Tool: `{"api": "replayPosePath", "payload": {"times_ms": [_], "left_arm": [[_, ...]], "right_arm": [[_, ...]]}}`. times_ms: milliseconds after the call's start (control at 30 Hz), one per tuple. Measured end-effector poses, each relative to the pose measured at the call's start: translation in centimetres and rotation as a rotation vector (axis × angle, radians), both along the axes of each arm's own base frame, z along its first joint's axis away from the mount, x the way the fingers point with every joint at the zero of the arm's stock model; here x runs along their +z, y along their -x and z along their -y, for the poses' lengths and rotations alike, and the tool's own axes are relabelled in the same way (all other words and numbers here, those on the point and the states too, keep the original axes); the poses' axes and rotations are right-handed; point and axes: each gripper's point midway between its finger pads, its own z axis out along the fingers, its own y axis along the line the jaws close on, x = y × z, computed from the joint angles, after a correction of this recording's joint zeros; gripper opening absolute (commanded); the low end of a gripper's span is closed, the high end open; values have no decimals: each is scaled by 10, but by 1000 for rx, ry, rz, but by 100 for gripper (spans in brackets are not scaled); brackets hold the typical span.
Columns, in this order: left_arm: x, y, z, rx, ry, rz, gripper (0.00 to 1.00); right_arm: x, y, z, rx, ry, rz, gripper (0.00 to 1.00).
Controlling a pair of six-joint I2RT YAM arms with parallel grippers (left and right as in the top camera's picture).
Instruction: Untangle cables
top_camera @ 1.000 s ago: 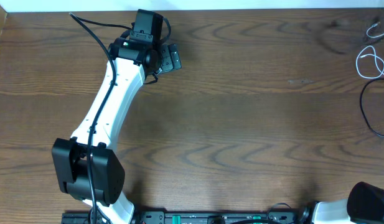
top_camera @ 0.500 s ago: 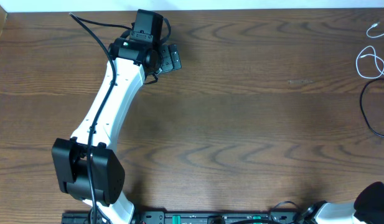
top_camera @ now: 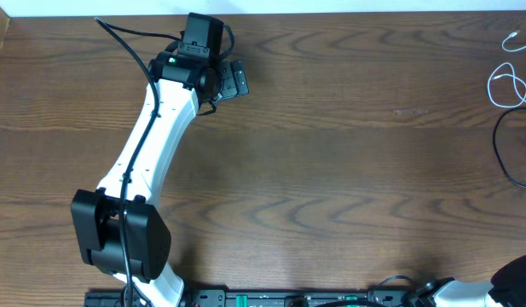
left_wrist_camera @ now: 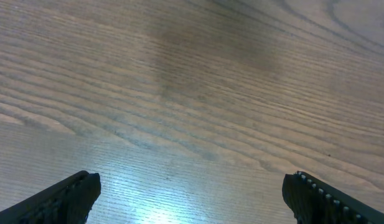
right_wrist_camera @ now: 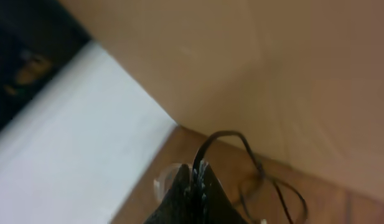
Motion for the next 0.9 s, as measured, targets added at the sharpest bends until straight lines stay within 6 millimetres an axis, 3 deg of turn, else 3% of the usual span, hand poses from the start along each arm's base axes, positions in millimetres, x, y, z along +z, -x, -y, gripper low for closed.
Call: {"api": "replayPosePath", "payload": {"times_ms": [67,100,167,233,333,433,533,767,900], "left_arm": [[0,0,0,0,0,1,99],[0,0,0,0,0,0,98],[0,0,0,0,0,0,98],[0,0,0,0,0,1,99],[0,0,0,0,0,0,99],[0,0,0,0,0,0,99],[0,0,0,0,0,0,99],[-3,6,0,-4,-1,-27,99],[-3,7,6,-60,8,-31,99]], "right_arm": [[-25,-1,10,-30,-28,-29,1],[-39,-1,15,-44,-47,-46,11],[-64,-3,23,-62,-74,-70,50],[-93,-6,31,-74,-110,-107,80],[-129,-9,39,-82,-159,-151,97],[-161,-12,44,-82,-211,-195,99],[-174,-16,45,-69,-238,-207,99],[-167,-39,26,78,-267,-136,99],[-158,-70,-5,254,-279,-81,99]]}}
